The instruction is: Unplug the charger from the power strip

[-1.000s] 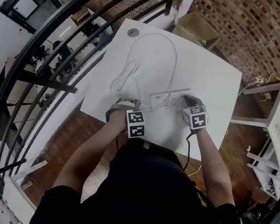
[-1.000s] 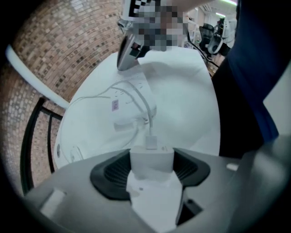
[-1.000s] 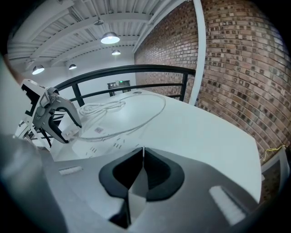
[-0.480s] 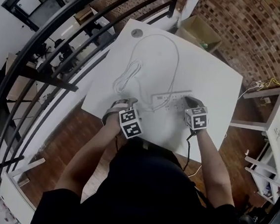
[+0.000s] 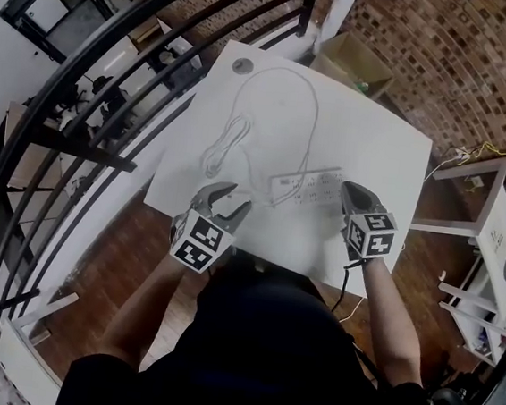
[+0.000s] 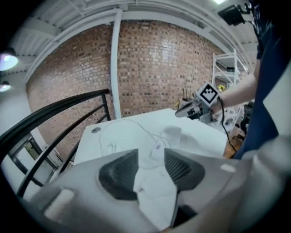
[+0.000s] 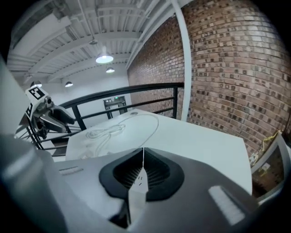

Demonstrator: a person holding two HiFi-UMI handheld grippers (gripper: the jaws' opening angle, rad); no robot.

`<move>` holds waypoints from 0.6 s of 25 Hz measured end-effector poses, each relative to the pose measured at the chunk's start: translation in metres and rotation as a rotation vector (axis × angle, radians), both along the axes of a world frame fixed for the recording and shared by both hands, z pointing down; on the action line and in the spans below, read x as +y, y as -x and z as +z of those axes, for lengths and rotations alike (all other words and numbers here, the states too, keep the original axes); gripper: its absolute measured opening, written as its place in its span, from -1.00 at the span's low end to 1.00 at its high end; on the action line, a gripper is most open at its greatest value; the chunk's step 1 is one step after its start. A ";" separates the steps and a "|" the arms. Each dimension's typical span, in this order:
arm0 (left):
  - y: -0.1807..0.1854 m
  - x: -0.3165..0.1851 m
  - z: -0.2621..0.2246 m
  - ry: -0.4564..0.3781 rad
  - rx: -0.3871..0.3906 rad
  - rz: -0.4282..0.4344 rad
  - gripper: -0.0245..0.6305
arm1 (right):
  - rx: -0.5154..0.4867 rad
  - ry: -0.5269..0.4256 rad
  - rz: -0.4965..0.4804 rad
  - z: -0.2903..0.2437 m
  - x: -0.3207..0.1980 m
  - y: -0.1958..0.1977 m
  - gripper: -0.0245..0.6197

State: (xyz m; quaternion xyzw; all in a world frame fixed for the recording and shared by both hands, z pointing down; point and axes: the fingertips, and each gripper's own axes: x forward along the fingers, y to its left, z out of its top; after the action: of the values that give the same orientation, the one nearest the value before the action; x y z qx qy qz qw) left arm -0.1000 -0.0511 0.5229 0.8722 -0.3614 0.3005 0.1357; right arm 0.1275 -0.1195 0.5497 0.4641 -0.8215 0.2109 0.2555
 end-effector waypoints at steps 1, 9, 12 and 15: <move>-0.001 -0.001 -0.010 -0.015 0.036 -0.019 -0.41 | -0.044 -0.008 0.022 -0.014 0.005 -0.001 -0.88; -0.051 -0.004 -0.108 -0.173 0.302 0.006 -0.91 | -0.345 -0.055 0.241 -0.099 0.040 -0.026 -0.88; -0.070 0.003 -0.131 -0.202 0.347 0.036 -0.91 | -0.391 -0.090 0.255 -0.119 0.051 -0.028 -0.88; -0.087 0.016 -0.143 -0.212 0.363 0.091 -0.91 | -0.376 -0.145 0.206 -0.140 0.060 -0.020 -0.88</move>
State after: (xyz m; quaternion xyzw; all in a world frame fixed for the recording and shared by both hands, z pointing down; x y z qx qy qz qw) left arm -0.0125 -0.0354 0.3802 0.9367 -0.3210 0.1049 0.0924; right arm 0.1475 -0.0593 0.4097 0.5154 -0.8158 0.2592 0.0409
